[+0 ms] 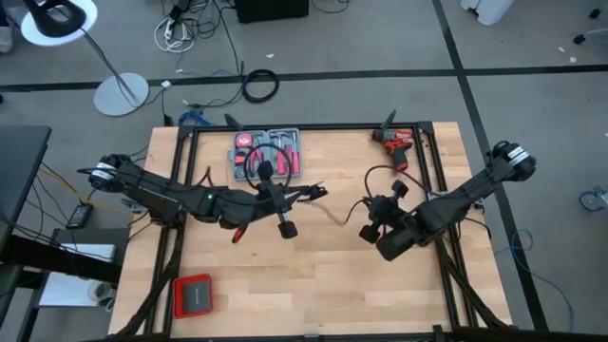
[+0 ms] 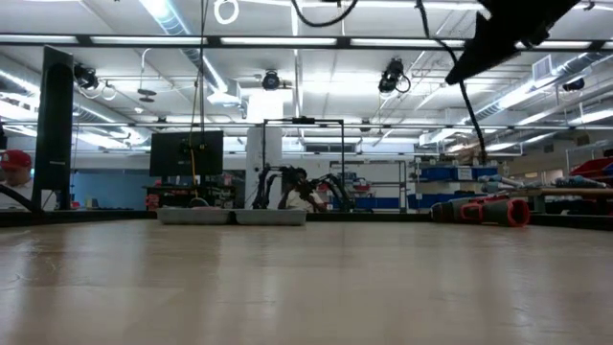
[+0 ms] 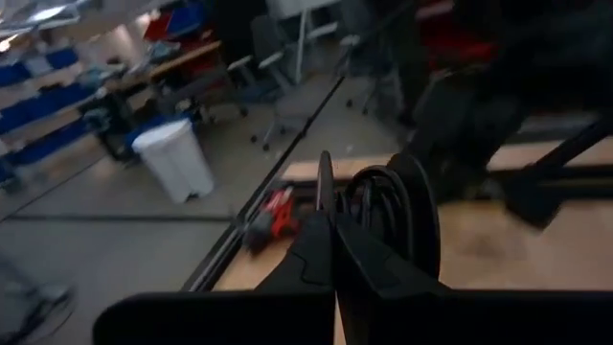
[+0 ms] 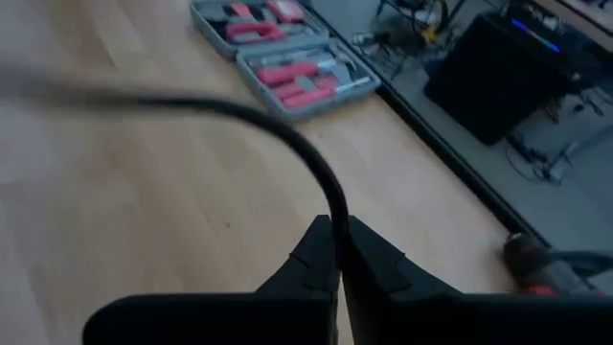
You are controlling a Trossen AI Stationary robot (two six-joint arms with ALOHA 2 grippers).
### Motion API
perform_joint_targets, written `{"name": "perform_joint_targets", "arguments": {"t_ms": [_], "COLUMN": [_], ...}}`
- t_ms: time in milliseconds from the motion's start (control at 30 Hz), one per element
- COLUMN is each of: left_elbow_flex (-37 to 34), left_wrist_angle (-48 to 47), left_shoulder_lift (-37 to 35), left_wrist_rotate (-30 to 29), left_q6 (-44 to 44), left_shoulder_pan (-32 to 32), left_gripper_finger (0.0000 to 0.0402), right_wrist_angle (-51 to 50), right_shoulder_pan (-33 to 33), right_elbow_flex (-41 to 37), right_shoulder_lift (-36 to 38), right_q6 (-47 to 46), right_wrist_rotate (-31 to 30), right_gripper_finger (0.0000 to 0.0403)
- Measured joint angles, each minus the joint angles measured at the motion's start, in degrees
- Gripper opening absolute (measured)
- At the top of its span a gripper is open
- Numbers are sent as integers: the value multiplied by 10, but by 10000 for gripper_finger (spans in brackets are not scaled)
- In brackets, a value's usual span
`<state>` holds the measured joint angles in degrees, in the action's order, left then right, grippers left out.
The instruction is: Coil cords
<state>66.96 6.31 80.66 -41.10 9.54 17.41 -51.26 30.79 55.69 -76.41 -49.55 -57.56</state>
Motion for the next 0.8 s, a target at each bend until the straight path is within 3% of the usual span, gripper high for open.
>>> {"name": "perform_joint_targets", "arguments": {"t_ms": [200, 367, 567, 667, 800], "left_elbow_flex": [0, 0, 0, 0, 0], "left_wrist_angle": [62, 68, 4, -62, -147], "left_shoulder_lift": [0, 4, 14, 17, 17], "left_wrist_rotate": [1, -27, -45, -47, -50], "left_q6": [41, 68, 70, 62, 39], "left_shoulder_pan": [0, -12, -33, -40, -40], "left_gripper_finger": [0, 0, 0, 0, 0], "right_wrist_angle": [57, 210, 380, 370, 318], "right_shoulder_pan": [-10, -10, 4, 18, 44], "right_elbow_flex": [-7, -7, -3, 16, 39], "right_shoulder_lift": [-38, -68, -81, -64, -23], "right_q6": [20, 134, 288, 324, 332], "right_wrist_rotate": [9, 50, 89, 82, 28], "right_gripper_finger": [4, 4, 4, 4, 4]}}
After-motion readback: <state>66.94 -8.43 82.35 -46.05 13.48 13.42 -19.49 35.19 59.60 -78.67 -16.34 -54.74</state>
